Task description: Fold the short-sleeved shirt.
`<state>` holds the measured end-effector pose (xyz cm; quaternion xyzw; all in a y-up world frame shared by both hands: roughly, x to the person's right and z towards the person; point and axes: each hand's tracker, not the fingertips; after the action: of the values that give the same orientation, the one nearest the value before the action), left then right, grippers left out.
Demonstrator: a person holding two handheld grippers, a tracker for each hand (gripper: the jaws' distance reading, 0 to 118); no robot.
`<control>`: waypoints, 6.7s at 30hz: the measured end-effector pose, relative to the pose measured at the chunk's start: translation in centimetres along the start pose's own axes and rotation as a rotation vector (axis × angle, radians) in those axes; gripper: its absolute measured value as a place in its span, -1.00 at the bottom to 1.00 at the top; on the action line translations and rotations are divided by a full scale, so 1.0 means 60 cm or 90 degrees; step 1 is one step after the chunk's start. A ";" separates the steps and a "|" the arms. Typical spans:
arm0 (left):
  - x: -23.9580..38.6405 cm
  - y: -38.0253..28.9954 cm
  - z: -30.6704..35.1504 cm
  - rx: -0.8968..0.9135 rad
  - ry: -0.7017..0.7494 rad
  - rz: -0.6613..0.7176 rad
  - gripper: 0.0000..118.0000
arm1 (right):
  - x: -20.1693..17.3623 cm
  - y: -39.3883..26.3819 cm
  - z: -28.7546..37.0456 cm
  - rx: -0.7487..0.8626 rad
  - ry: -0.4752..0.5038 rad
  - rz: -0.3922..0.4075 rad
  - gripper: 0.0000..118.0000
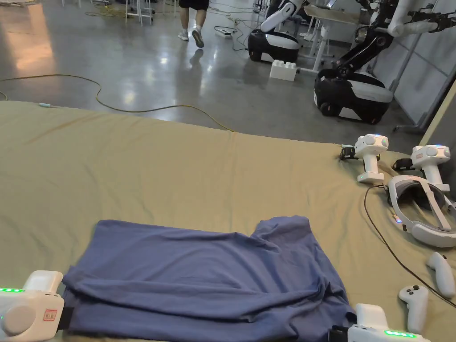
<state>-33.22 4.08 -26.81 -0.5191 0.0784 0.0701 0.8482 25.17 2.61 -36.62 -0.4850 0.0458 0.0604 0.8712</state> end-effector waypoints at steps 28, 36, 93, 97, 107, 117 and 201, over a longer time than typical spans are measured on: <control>-0.052 -0.065 0.150 0.084 -0.049 0.052 -0.87 | 0.006 -0.045 0.192 0.055 0.054 0.073 -0.86; -0.068 -0.201 0.086 -0.001 -0.027 0.055 -0.87 | -0.021 -0.172 0.137 -0.041 0.013 0.105 -0.86; -0.058 0.166 -0.013 0.141 -0.039 0.051 -1.00 | -0.251 0.062 0.241 0.516 0.011 0.038 -1.00; -0.084 0.203 -0.081 0.044 -0.087 0.065 -0.41 | -0.241 0.060 0.214 0.476 -0.004 0.047 -1.00; -0.068 0.213 -0.169 -0.060 -0.028 0.022 0.08 | -0.198 0.043 0.166 0.396 -0.051 0.037 -1.00; 0.000 0.184 -0.125 -0.023 0.009 -0.071 -0.88 | -0.101 0.118 0.081 0.263 -0.068 -0.010 -0.73; 0.099 -0.055 0.222 0.435 -0.031 0.006 -0.08 | -0.160 -0.004 0.328 0.518 -0.007 -0.030 0.23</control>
<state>-25.94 14.67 -19.18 -0.2031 0.0793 0.0559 0.9743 16.15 18.66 -24.74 -0.1016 0.0498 0.0197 0.9934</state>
